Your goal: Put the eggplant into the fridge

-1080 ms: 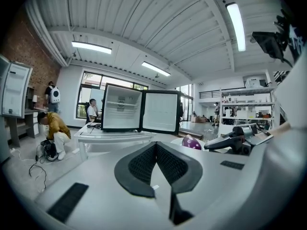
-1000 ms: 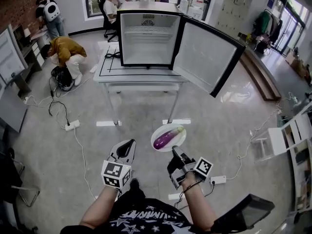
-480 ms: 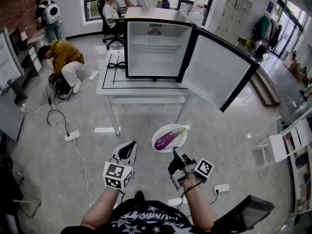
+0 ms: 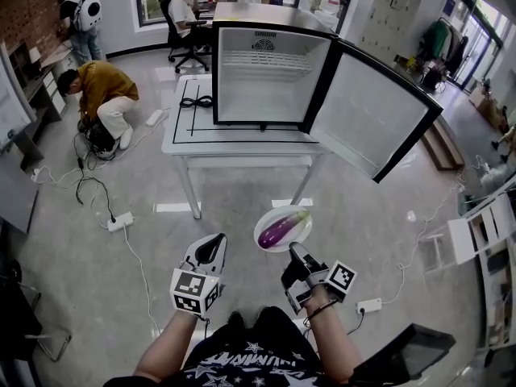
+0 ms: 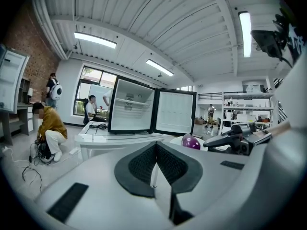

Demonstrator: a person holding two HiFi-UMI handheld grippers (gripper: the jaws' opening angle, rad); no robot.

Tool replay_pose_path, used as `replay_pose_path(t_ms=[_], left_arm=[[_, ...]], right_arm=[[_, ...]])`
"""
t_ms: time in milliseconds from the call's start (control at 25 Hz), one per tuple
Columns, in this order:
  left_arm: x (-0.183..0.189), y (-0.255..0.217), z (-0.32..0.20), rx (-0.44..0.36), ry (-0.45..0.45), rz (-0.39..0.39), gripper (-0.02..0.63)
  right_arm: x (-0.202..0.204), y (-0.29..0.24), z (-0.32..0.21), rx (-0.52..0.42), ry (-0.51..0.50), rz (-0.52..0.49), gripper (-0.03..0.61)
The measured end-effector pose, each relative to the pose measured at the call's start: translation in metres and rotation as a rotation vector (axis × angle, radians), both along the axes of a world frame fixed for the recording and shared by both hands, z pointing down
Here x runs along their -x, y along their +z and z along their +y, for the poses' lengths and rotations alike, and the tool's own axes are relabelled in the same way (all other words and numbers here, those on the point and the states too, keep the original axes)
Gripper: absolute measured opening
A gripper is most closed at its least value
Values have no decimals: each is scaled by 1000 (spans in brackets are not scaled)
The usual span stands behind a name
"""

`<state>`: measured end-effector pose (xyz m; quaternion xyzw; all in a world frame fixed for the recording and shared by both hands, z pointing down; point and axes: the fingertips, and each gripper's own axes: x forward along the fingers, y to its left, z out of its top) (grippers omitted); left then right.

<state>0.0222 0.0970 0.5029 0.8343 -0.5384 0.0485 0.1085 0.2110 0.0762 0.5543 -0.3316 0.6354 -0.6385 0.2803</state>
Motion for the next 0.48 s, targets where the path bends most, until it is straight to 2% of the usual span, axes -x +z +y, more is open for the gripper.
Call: replay_pose_path(t_ms=[480], left_arm=[[9,1,-28,4,-38,-16,9]], right_arm=[[20,2,-47,-3,-60,-12,24]])
